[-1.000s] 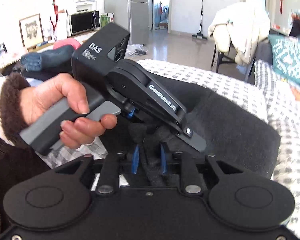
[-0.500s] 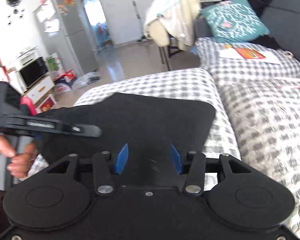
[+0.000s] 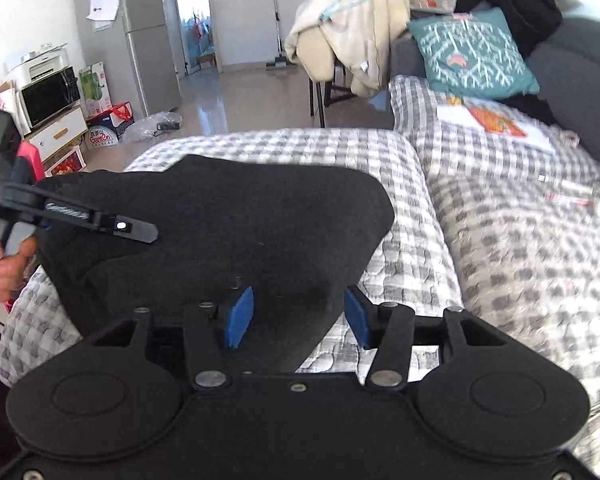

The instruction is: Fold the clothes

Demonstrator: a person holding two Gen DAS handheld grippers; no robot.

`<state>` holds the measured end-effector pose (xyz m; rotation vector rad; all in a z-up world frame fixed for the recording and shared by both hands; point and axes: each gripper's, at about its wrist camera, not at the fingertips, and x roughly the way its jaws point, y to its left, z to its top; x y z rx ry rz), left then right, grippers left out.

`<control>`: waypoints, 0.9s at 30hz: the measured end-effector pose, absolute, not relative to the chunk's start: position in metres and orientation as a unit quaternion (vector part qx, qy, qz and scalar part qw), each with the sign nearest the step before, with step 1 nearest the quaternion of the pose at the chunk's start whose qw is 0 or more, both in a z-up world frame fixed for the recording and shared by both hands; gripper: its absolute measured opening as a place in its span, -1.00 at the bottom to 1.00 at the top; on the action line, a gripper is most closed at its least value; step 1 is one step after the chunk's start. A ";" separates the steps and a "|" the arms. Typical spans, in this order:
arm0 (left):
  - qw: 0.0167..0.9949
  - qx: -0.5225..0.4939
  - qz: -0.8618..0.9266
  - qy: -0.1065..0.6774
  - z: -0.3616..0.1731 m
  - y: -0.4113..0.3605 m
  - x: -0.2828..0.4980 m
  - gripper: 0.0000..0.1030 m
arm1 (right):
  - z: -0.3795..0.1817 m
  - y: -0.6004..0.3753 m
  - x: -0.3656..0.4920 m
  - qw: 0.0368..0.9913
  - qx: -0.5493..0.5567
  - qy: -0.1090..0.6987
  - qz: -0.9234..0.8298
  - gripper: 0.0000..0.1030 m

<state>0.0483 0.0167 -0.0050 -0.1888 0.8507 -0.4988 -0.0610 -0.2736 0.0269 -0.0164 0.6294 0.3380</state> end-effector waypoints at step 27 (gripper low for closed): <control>0.835 -0.073 -0.281 0.467 -0.008 0.009 0.055 0.03 | -0.026 -0.239 -0.098 0.902 -0.151 0.396 0.082 0.15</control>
